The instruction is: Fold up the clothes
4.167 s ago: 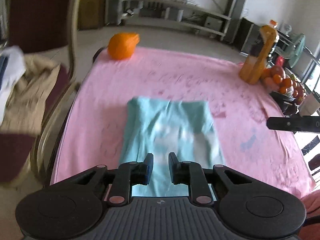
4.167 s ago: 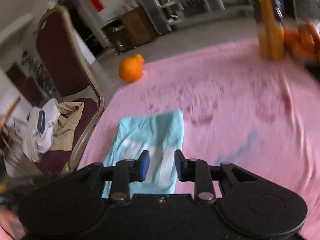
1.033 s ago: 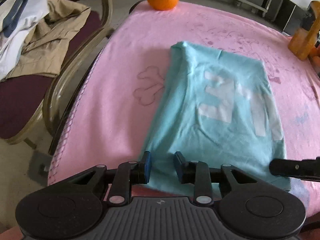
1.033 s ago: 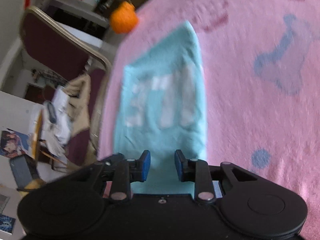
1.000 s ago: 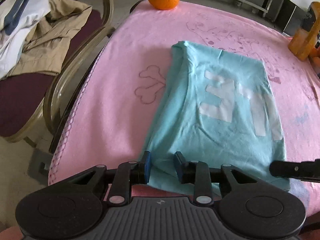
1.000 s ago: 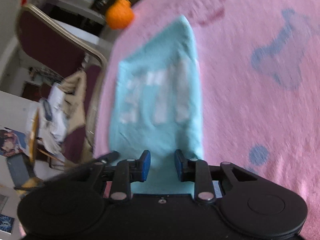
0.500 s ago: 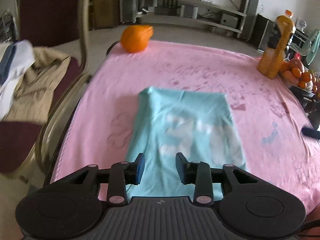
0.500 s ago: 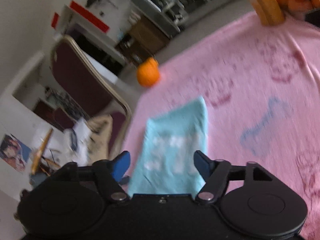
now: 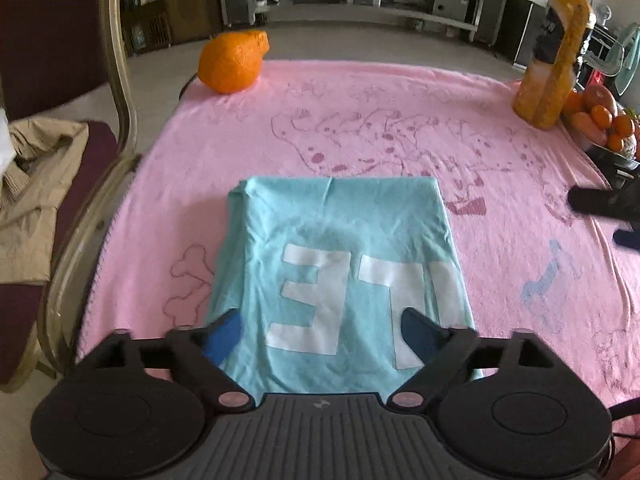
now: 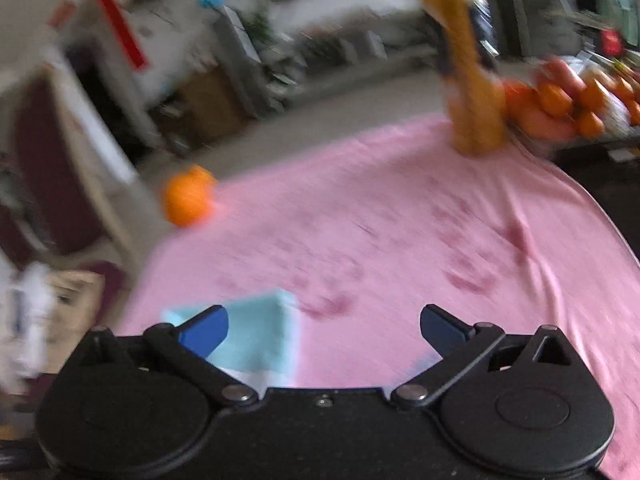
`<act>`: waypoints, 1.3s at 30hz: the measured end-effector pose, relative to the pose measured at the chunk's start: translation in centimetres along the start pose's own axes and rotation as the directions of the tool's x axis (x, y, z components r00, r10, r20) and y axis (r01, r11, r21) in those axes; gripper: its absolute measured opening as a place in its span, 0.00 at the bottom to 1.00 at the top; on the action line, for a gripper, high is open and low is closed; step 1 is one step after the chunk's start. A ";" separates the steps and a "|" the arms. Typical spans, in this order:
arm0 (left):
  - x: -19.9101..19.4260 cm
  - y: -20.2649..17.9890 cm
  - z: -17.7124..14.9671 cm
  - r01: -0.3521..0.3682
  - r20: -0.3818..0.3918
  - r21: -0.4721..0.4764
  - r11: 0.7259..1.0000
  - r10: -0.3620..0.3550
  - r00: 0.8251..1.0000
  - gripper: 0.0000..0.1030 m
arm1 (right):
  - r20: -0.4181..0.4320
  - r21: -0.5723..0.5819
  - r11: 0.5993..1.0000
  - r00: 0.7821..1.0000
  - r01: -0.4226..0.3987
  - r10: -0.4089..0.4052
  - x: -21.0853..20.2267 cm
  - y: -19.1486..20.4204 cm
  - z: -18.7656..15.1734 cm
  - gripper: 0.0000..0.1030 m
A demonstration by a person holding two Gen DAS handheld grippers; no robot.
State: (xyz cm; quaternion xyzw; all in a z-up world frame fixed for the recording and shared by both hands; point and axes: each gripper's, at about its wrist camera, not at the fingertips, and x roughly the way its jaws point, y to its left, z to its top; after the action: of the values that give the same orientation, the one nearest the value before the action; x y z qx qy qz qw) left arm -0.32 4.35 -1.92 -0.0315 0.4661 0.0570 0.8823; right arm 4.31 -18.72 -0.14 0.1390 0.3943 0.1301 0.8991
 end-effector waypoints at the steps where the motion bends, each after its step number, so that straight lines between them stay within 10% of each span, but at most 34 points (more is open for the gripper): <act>1: 0.2 0.0 0.0 0.007 -0.011 -0.005 1.000 -0.007 1.000 0.88 | -0.032 0.013 0.999 0.999 0.039 -0.038 0.7 0.1 0.0 1.00; 9: 1.1 -0.5 -0.8 0.033 -0.010 -0.013 0.999 -0.033 0.999 0.92 | -0.023 -0.074 0.984 0.986 0.162 -0.164 2.7 1.7 -2.1 1.00; 18: 1.4 -1.3 -1.0 0.114 -0.040 0.045 0.992 -0.113 0.993 0.93 | 0.003 -0.087 0.995 0.999 0.051 -0.051 2.2 1.8 -2.2 1.00; 29: 1.5 -0.7 -1.3 0.111 -0.045 0.028 0.993 -0.110 0.993 0.51 | -0.018 -0.038 0.998 0.998 -0.057 0.056 2.0 0.6 -1.5 1.00; 39: 0.7 0.3 -1.3 0.142 0.002 -0.016 0.990 -0.142 0.990 0.45 | -0.061 0.118 0.993 0.997 -0.033 0.040 2.1 -1.7 -1.5 0.92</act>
State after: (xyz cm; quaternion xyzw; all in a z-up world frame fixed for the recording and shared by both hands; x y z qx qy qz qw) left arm -1.03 4.58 -3.20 -0.0718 0.4617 -0.0023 0.8841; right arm 4.83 -19.39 -3.15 0.1942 0.4269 0.1278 0.8739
